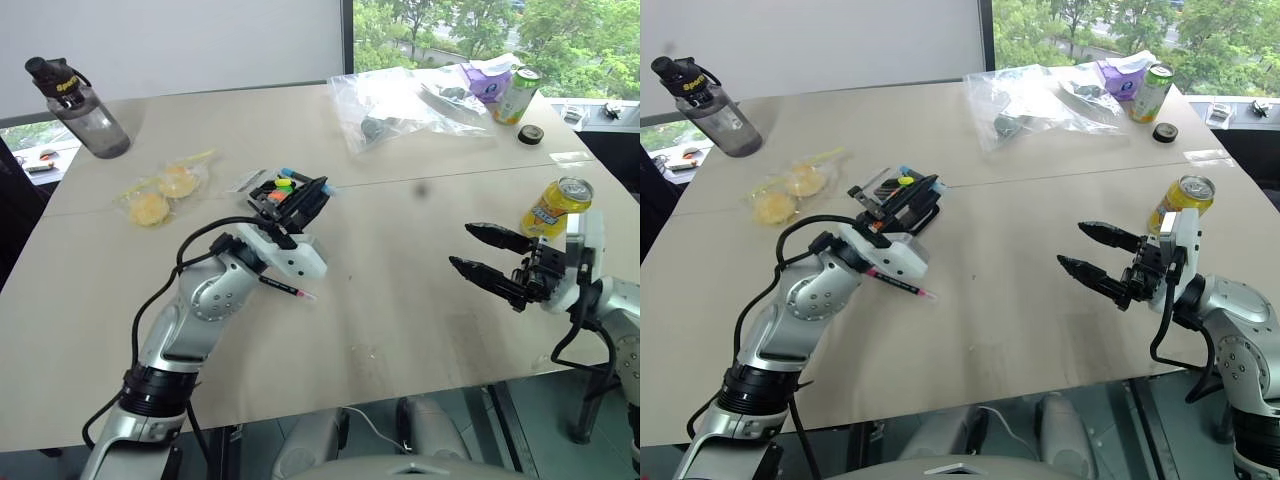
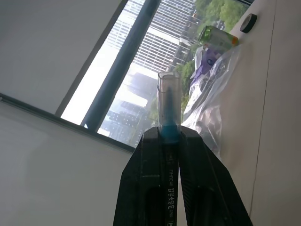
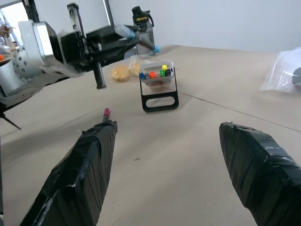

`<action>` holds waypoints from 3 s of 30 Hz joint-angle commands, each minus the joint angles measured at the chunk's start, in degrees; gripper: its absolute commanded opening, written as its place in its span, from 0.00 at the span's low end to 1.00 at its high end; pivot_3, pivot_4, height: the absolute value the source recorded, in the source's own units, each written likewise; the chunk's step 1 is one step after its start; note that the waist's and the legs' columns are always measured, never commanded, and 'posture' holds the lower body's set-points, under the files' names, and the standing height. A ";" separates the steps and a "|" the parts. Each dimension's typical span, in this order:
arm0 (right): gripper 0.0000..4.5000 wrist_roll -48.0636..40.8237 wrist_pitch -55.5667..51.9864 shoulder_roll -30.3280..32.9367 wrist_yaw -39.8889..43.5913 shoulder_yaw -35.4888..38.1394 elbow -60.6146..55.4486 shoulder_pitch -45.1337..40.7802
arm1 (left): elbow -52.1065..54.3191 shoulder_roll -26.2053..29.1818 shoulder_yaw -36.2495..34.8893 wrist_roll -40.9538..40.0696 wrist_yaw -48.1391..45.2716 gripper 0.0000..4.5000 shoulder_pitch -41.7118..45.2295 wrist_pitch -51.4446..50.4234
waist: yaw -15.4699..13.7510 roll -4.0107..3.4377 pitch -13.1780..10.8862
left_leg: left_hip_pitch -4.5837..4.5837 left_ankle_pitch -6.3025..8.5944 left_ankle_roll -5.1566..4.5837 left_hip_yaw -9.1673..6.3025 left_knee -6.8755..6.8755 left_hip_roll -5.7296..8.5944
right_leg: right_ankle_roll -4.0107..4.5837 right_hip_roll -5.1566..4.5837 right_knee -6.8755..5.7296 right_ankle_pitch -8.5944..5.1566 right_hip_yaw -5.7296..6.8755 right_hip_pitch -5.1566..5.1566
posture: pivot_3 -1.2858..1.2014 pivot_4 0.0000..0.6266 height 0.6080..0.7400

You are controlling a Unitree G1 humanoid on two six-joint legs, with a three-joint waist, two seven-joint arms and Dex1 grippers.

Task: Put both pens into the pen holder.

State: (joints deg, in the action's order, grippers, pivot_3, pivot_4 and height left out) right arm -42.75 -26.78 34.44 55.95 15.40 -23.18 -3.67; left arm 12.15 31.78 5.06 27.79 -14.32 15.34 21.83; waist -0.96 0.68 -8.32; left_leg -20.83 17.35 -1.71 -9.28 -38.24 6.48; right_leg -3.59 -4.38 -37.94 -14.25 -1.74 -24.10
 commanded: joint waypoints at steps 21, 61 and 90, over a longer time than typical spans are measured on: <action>0.83 2.25 3.93 -0.19 -2.99 -1.70 -1.52 -3.14 | -5.53 -0.16 -1.53 -1.26 0.36 0.00 -1.14 -4.97 | 0.06 -0.01 0.01 | 0.01 0.00 0.00 0.00 -0.03 0.00 | 0.00 -0.01 -0.03 0.00 0.15 0.01 | 0.52 0.24 1.00; 0.84 9.56 7.09 0.81 -0.64 -10.93 0.95 -4.06 | 2.78 22.39 -12.40 -55.38 -45.70 0.99 -12.61 -32.03 | 0.26 -0.22 -0.13 | -0.01 0.01 -0.02 -0.10 -0.03 0.00 | 0.01 -0.01 -0.02 0.00 0.19 0.00 | 0.52 0.24 1.00; 0.84 42.53 15.91 -35.17 -12.03 -49.33 37.77 -31.55 | 14.25 13.94 -51.26 -58.50 -52.04 0.99 -56.45 -40.24 | 3.17 -0.15 -0.13 | -0.02 0.07 0.14 0.35 0.17 -0.48 | 0.29 0.41 0.01 0.15 -0.01 -0.37 | 0.52 0.24 1.00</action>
State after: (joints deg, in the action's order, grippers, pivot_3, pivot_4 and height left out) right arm -0.98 -11.73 -0.21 43.89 -33.42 15.38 -35.08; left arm 24.46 46.02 -43.31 -30.56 -66.19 -40.17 -18.43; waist 2.21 0.53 -8.45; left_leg -20.85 17.43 -1.56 -8.92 -38.07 5.99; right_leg -3.29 -3.96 -37.93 -14.09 -1.76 -24.48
